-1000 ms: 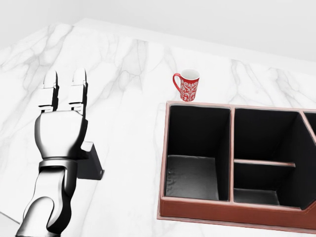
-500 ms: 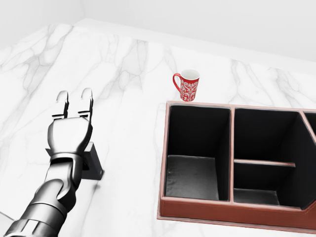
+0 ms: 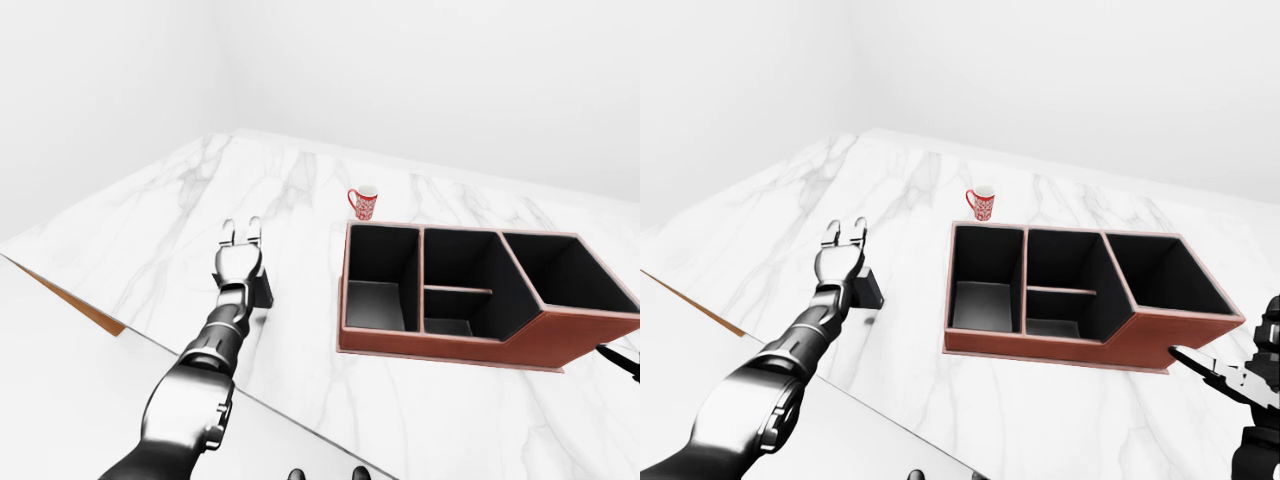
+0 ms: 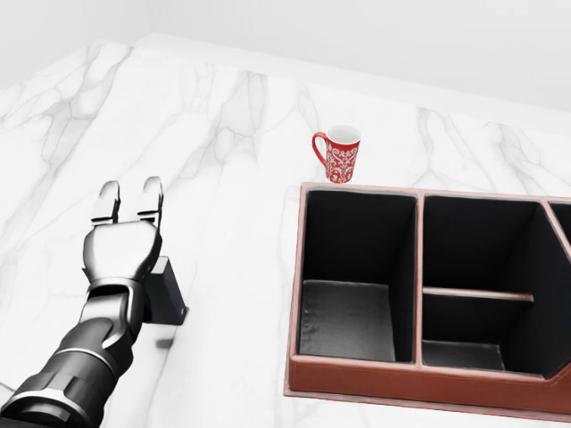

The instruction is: Pick up the book and place it in the left compartment of the caddy.

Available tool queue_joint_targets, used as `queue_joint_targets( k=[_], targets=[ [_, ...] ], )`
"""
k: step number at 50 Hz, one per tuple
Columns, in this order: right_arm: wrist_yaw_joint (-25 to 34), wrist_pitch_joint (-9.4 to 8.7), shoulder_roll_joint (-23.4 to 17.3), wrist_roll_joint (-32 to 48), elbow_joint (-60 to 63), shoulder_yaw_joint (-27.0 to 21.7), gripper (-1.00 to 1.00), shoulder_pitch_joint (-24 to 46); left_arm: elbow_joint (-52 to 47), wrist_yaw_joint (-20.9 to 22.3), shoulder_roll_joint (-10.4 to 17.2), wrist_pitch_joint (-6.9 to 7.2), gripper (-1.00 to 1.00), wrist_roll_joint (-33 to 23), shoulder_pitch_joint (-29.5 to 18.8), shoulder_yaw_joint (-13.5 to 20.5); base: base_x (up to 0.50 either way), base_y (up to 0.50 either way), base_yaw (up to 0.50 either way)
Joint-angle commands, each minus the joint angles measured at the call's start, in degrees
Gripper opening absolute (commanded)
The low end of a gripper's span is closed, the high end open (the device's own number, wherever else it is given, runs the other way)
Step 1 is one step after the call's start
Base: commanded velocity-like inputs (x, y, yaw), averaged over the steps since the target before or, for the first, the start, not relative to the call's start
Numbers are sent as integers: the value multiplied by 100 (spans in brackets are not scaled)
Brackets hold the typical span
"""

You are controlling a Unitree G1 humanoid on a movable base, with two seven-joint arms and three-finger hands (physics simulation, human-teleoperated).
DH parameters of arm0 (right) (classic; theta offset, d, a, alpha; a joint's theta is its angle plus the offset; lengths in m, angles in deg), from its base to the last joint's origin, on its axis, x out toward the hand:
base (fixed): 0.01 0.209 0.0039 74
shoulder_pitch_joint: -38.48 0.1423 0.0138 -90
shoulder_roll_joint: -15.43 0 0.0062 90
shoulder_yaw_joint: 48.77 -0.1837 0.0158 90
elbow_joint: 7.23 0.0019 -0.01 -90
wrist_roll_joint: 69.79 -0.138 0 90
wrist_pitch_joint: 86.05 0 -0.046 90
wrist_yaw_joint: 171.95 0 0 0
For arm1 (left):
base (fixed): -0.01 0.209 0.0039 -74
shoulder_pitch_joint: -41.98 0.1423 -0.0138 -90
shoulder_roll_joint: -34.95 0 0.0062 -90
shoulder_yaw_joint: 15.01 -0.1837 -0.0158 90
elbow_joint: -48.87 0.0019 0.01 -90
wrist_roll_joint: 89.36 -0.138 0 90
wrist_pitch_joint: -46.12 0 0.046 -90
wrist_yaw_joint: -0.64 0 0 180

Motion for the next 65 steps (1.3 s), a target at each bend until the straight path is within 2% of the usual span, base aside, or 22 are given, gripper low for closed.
queue_joint_targets(
  k=[1, 14, 27, 43, 53, 57, 62, 63, 64, 65],
  targets=[
    [0, 0, -1, 2, 1, 18, 100, -8, 311, 65, 59, 0, 100, 10, -159, 31, 0, 0, 0],
    [20, 0, 3, 21, -36, 35, 100, 3, 479, 375, 75, 0, 100, -153, -171, 47, 0, 0, 0],
    [16, 0, 8, 30, -16, 32, 100, -3, 550, 1265, 73, 0, 100, -419, -159, 79, 0, 0, 0],
    [30, 0, 1, 20, -33, 38, 100, -3, 583, 1619, 62, 0, 100, -506, -230, 214, 0, 0, 0],
    [40, 0, -2, 36, -74, 37, 100, 14, 610, 2011, 82, 0, 100, -564, -186, 236, 0, 0, 0],
    [25, 0, -3, 11, -15, 32, 100, -13, 631, 2124, 80, 0, 100, -769, -179, 126, 0, 0, 0],
    [30, 0, 0, 11, 15, 12, 100, -14, 636, 2215, 97, 0, 100, -852, -173, 190, 0, 0, 0],
    [36, 0, 3, 22, 0, 15, 100, -8, 638, 2238, 97, 0, 85, -887, -170, 184, 0, 0, 0],
    [42, 0, 4, 37, -33, 25, 100, 3, 638, 2228, 100, 0, 9, -915, -170, 183, 0, 0, 0],
    [46, 0, 3, 42, -57, 33, 100, 10, 638, 2222, 101, 0, -41, -933, -173, 192, 0, 0, 0]
  ],
)
